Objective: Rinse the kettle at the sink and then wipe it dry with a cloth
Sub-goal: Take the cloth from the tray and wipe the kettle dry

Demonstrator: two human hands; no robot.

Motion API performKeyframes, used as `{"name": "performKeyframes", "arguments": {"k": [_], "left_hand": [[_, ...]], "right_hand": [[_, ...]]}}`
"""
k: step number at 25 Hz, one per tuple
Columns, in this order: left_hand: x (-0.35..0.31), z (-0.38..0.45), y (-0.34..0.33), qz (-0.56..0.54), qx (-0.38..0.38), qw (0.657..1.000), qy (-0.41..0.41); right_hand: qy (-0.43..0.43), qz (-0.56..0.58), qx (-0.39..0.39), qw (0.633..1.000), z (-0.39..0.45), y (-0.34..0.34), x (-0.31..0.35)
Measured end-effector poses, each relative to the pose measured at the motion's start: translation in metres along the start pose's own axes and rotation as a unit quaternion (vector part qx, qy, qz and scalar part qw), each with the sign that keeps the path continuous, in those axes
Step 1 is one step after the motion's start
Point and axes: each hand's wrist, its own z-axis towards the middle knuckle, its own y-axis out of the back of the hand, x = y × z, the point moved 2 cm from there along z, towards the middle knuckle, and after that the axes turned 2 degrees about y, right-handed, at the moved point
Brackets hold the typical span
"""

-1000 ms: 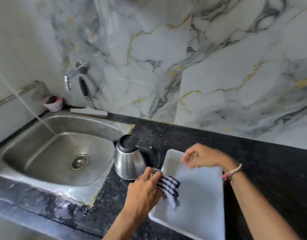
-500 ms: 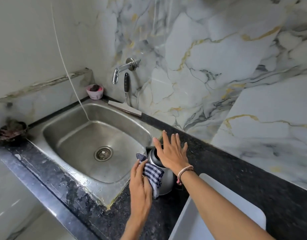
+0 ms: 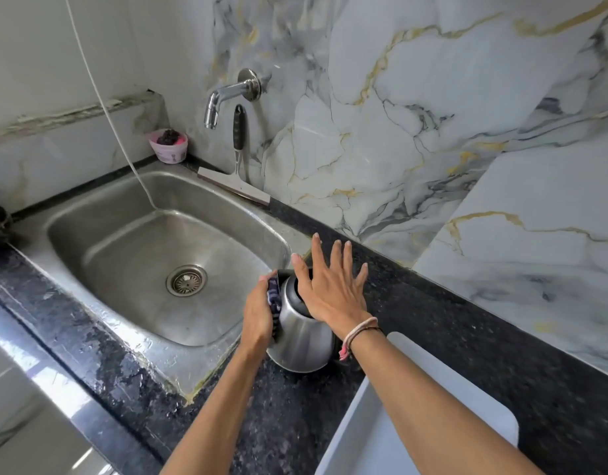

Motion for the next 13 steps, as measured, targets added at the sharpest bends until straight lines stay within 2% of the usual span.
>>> {"name": "performKeyframes", "arguments": {"k": [2, 5, 6, 9, 11, 13], "left_hand": [[0.024, -0.001, 0.003, -0.068, -0.011, 0.998, 0.006], [0.048, -0.034, -0.012, -0.187, -0.108, 0.976, -0.008], [0.049, -0.047, -0.020, -0.178, -0.138, 0.973, -0.041], [0.034, -0.079, -0.040, -0.047, -0.198, 0.974, -0.096], [0.014, -0.071, -0.041, -0.001, -0.197, 0.973, -0.117], [-0.004, -0.045, -0.031, 0.017, -0.161, 0.980, -0.113]], "right_hand": [[-0.001, 0.004, -0.001, 1.000, 0.001, 0.000, -0.001], [0.000, 0.007, -0.003, 1.000, 0.001, -0.001, 0.000], [0.003, 0.009, -0.002, 1.000, 0.001, 0.000, 0.000], [0.014, 0.008, 0.006, 1.000, 0.001, 0.001, 0.000], [0.019, 0.010, 0.014, 1.000, 0.001, 0.002, 0.000], [0.018, 0.023, 0.015, 0.999, 0.001, 0.003, -0.001]]}}
